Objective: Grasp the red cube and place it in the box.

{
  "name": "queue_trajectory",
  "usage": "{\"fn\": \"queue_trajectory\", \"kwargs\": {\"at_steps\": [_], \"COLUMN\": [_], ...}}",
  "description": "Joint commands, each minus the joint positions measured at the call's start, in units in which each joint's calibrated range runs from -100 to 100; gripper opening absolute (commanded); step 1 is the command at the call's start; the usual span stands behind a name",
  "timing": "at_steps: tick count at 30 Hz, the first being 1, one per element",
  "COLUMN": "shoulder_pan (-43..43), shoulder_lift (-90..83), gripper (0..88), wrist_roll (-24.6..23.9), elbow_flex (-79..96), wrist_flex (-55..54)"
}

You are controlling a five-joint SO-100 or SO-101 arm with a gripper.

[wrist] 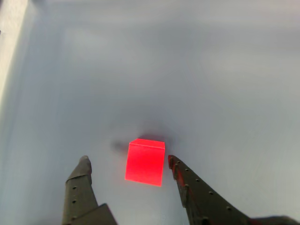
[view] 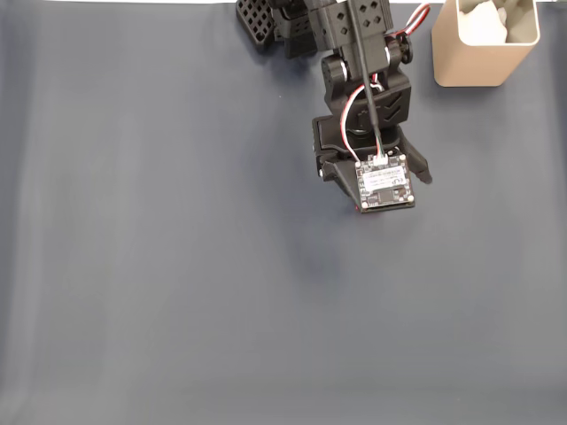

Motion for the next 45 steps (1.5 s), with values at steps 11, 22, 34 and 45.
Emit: {"fn": "queue_trajectory", "kwargs": {"at_steps": [11,22,34,45], "shoulder_pan": [-0.5,-1.6,-2.4,-2.4], "shoulder_lift": [0.7,-0.1,-0.3,-0.6], "gripper": [37.8,37.1,37.2,21.9], "wrist_roll": [-0.2,-0.5,-0.7,-0.4], "elbow_flex": [0.0,0.2,0.3,0.2], "wrist_flex": [-1.4,-1.0,-1.0,-1.3]}}
